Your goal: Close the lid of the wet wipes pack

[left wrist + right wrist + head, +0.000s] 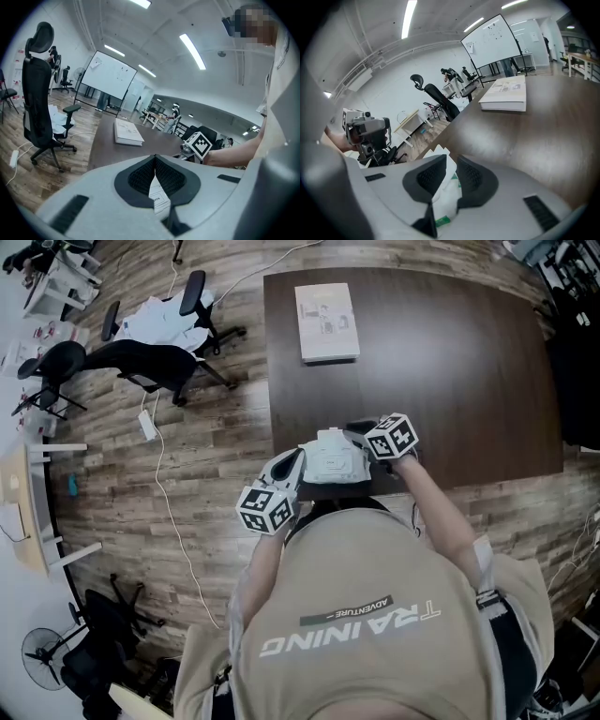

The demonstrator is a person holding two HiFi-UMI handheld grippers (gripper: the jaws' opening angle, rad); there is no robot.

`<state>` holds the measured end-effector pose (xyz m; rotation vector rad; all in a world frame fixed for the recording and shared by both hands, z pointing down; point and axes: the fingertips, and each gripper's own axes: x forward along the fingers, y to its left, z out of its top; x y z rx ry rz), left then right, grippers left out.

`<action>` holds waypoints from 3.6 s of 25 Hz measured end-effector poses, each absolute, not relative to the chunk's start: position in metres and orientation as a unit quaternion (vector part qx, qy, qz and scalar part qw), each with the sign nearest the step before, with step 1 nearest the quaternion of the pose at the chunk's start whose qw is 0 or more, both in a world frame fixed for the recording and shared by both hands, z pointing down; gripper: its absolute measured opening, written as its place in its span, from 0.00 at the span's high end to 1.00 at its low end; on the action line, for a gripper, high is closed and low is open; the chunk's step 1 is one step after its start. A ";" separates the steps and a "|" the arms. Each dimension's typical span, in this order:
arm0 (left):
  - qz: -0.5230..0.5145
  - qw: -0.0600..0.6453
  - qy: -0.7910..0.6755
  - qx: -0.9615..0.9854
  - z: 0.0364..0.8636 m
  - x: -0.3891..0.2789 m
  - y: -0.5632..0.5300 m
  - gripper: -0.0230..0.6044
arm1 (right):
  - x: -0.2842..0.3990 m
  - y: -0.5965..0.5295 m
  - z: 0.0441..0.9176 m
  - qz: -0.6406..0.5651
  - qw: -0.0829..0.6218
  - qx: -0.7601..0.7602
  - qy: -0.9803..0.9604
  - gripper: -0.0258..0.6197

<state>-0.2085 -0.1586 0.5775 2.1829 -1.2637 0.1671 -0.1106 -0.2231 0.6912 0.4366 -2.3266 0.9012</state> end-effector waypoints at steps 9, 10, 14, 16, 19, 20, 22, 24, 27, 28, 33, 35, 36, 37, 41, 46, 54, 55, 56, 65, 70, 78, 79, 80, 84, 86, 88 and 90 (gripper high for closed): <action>0.061 0.294 -0.485 0.822 0.567 -0.211 -0.153 0.95 | -0.109 -0.210 0.673 0.320 0.293 0.155 -0.888 0.86; 0.061 0.293 -0.485 0.822 0.566 -0.211 -0.153 0.95 | -0.109 -0.208 0.672 0.320 0.291 0.156 -0.888 0.86; 0.063 0.286 -0.480 0.827 0.563 -0.208 -0.154 0.95 | -0.110 -0.202 0.669 0.321 0.283 0.155 -0.890 0.86; 0.065 0.283 -0.476 0.830 0.562 -0.208 -0.153 0.95 | -0.111 -0.200 0.667 0.320 0.282 0.155 -0.891 0.87; 0.064 0.281 -0.473 0.833 0.560 -0.206 -0.154 0.95 | -0.109 -0.196 0.665 0.316 0.285 0.155 -0.892 0.87; 0.063 0.280 -0.472 0.834 0.560 -0.205 -0.154 0.95 | -0.108 -0.195 0.664 0.313 0.287 0.154 -0.892 0.87; 0.062 0.280 -0.470 0.835 0.559 -0.204 -0.154 0.95 | -0.107 -0.191 0.662 0.307 0.289 0.152 -0.894 0.87; 0.059 0.283 -0.470 0.834 0.559 -0.203 -0.154 0.95 | -0.105 -0.188 0.661 0.299 0.297 0.149 -0.895 0.87; 0.054 0.287 -0.471 0.833 0.561 -0.202 -0.154 0.95 | -0.103 -0.181 0.660 0.288 0.309 0.139 -0.895 0.87; 0.052 0.287 -0.472 0.832 0.562 -0.202 -0.153 0.95 | -0.103 -0.179 0.660 0.286 0.311 0.137 -0.896 0.87; 0.046 0.293 -0.477 0.827 0.568 -0.204 -0.148 0.95 | -0.104 -0.166 0.658 0.278 0.315 0.124 -0.899 0.87; 0.044 0.294 -0.479 0.826 0.568 -0.204 -0.148 0.95 | -0.104 -0.163 0.657 0.272 0.322 0.118 -0.899 0.87; 0.044 0.293 -0.480 0.826 0.567 -0.205 -0.148 0.95 | -0.105 -0.163 0.657 0.267 0.326 0.115 -0.900 0.87; 0.043 0.292 -0.480 0.826 0.567 -0.206 -0.148 0.95 | -0.105 -0.162 0.657 0.263 0.330 0.111 -0.900 0.87; 0.040 0.290 -0.481 0.826 0.566 -0.210 -0.150 0.95 | -0.107 -0.156 0.657 0.252 0.346 0.089 -0.899 0.87; 0.038 0.291 -0.479 0.828 0.566 -0.210 -0.150 0.95 | -0.107 -0.148 0.660 0.254 0.356 0.083 -0.896 0.87; 0.042 0.299 -0.470 0.830 0.571 -0.204 -0.146 0.95 | -0.103 -0.137 0.668 0.263 0.375 0.072 -0.886 0.87; 0.043 0.300 -0.469 0.830 0.571 -0.204 -0.146 0.95 | -0.102 -0.135 0.670 0.266 0.377 0.071 -0.884 0.87; 0.043 0.301 -0.469 0.829 0.572 -0.204 -0.146 0.95 | -0.101 -0.134 0.672 0.270 0.379 0.069 -0.883 0.87; 0.043 0.311 -0.468 0.826 0.580 -0.206 -0.143 0.95 | -0.102 -0.120 0.690 0.284 0.392 0.058 -0.873 0.87; 0.045 0.315 -0.466 0.826 0.583 -0.204 -0.142 0.95 | -0.101 -0.117 0.701 0.292 0.396 0.064 -0.868 0.87; 0.049 0.321 -0.467 0.822 0.587 -0.208 -0.142 0.95 | -0.100 -0.121 0.708 0.279 0.399 0.082 -0.869 0.92; 0.050 0.322 -0.467 0.822 0.587 -0.208 -0.142 0.95 | -0.100 -0.121 0.708 0.272 0.402 0.083 -0.870 0.93; 0.050 0.322 -0.467 0.822 0.588 -0.208 -0.142 0.95 | -0.100 -0.121 0.708 0.269 0.405 0.083 -0.870 0.93; 0.043 0.330 -0.463 0.821 0.589 -0.206 -0.142 0.95 | -0.100 -0.122 0.705 0.238 0.417 0.086 -0.873 0.93; 0.036 0.334 -0.461 0.821 0.588 -0.206 -0.143 0.95 | -0.102 -0.121 0.701 0.214 0.425 0.086 -0.875 0.93; 0.036 0.332 -0.462 0.822 0.587 -0.206 -0.143 0.95 | -0.106 -0.120 0.695 0.211 0.419 0.085 -0.879 0.93; 0.032 0.332 -0.463 0.822 0.586 -0.207 -0.145 0.95 | -0.109 -0.123 0.689 0.226 0.402 0.091 -0.883 0.93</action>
